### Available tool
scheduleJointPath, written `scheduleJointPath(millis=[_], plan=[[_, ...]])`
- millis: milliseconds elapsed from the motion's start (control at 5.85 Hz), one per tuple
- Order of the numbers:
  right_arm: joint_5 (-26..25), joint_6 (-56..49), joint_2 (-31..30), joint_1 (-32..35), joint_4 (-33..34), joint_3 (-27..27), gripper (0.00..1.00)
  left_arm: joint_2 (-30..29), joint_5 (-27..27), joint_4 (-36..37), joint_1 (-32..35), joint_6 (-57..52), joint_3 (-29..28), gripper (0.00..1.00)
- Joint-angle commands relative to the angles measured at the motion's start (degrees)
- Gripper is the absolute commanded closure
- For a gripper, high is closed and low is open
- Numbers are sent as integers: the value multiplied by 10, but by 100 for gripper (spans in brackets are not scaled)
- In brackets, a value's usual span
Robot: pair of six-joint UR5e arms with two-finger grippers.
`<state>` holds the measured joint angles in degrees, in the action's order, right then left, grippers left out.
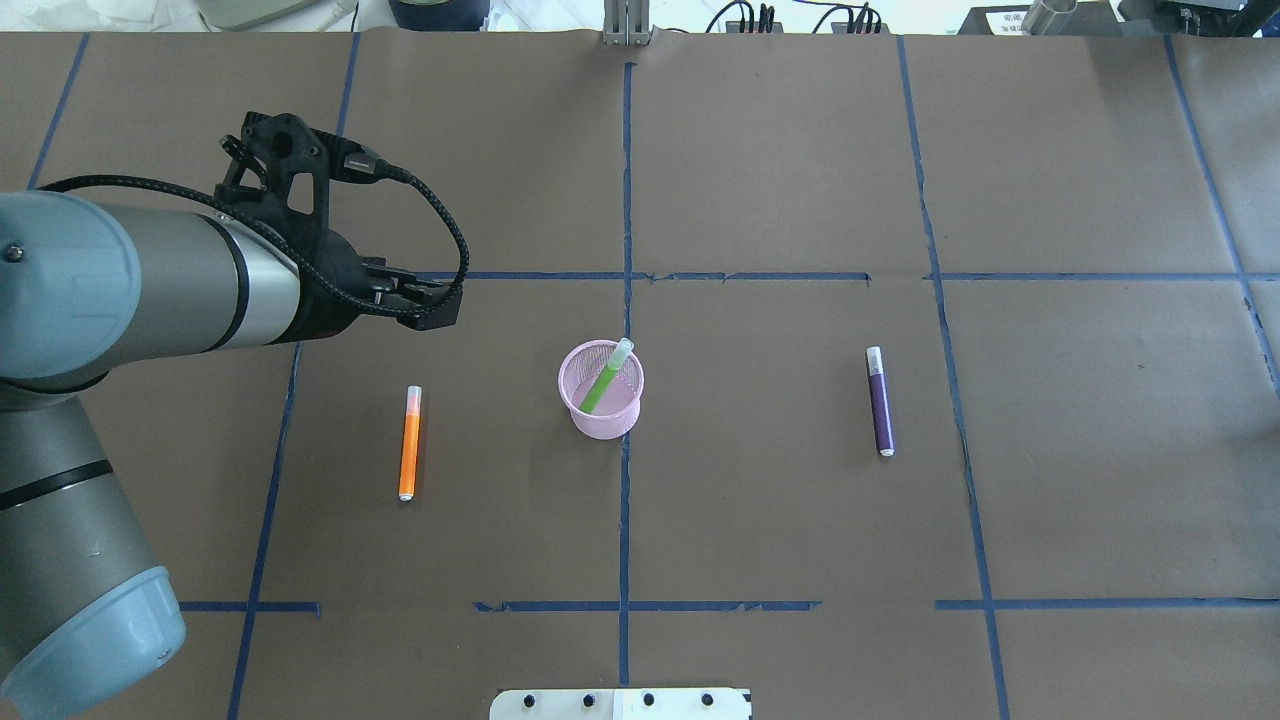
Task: Collect pens into pen holder
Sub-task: 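Raise the left gripper away while the right arm brings the yellow marker in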
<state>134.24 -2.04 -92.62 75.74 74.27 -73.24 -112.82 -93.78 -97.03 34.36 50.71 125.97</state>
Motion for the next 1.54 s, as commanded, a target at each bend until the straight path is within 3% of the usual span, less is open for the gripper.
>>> scheduleJointPath(millis=[0,342,683,854,1025,1196,1367], plan=[[36,9,2,1,4,-83,100,0,0,0,0,0,5,22],[31,36,-25,1,-6,-291,100,0,0,-1,0,0,12,21],[31,152,-9,-41,-27,-418,100,-1,0,-1,0,1,15,21],[34,220,6,-50,-107,-422,100,-1,1,-1,0,0,14,21],[9,343,12,-103,-237,-420,100,-1,1,-1,0,1,14,20],[-78,509,28,-155,-360,-422,100,-1,1,-2,-1,0,13,20],[-176,587,36,-226,-442,-421,100,-1,2,-2,-1,0,12,20]])
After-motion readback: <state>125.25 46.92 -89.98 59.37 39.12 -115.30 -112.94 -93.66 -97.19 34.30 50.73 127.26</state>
